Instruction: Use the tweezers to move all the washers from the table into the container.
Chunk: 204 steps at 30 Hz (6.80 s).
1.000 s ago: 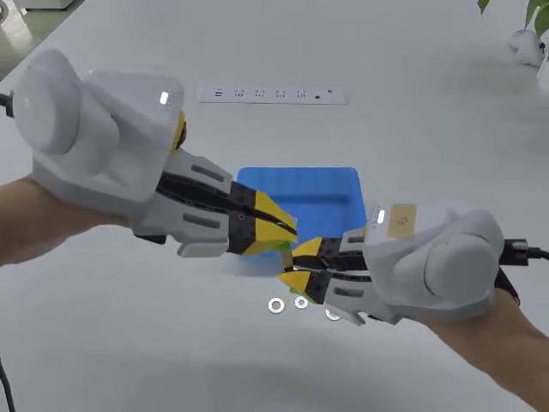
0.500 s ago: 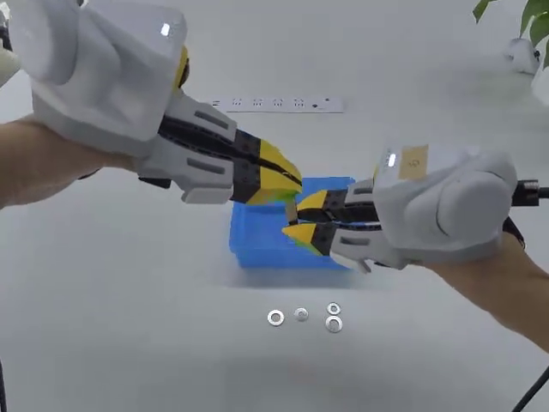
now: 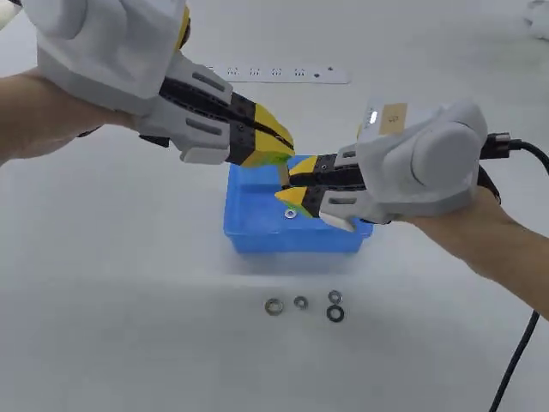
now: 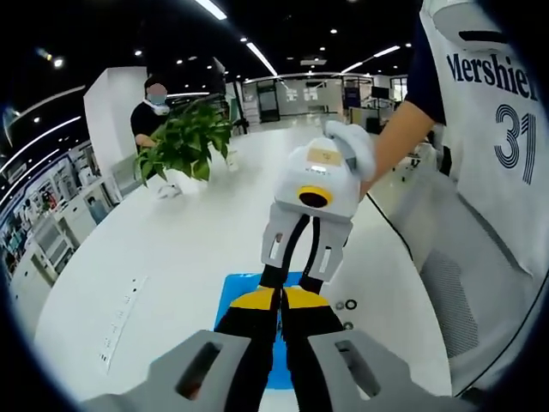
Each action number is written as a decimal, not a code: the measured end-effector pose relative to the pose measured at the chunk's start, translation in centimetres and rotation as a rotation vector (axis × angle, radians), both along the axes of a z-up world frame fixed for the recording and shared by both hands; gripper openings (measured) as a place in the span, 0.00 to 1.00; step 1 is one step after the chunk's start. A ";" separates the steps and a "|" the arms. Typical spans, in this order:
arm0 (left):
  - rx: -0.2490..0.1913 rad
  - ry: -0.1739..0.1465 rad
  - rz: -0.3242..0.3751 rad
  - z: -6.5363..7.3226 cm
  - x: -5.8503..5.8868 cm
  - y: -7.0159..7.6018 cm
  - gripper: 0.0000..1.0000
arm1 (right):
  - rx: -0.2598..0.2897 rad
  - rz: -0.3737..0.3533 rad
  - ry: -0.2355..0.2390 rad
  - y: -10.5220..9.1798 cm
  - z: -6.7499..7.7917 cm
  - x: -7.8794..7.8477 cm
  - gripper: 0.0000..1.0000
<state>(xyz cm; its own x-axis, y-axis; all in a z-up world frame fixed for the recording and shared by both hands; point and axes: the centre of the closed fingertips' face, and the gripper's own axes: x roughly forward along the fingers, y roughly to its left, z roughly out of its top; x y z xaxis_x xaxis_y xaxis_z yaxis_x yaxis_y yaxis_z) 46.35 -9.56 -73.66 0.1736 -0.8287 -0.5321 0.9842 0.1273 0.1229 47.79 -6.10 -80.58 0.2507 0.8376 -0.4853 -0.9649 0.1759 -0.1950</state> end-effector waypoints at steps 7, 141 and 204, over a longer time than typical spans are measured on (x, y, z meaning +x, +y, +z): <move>0.020 0.053 0.030 -2.7 1.1 1.2 0.05 | -0.022 0.028 0.061 1.4 -2.9 0.6 0.10; -0.043 0.167 0.115 -4.9 -10.3 0.7 0.06 | -0.053 0.065 0.186 -0.2 -5.3 -11.5 0.10; 0.009 0.047 -0.008 -2.1 0.9 -1.4 0.06 | -0.079 -0.054 0.047 -1.9 -2.3 0.8 0.10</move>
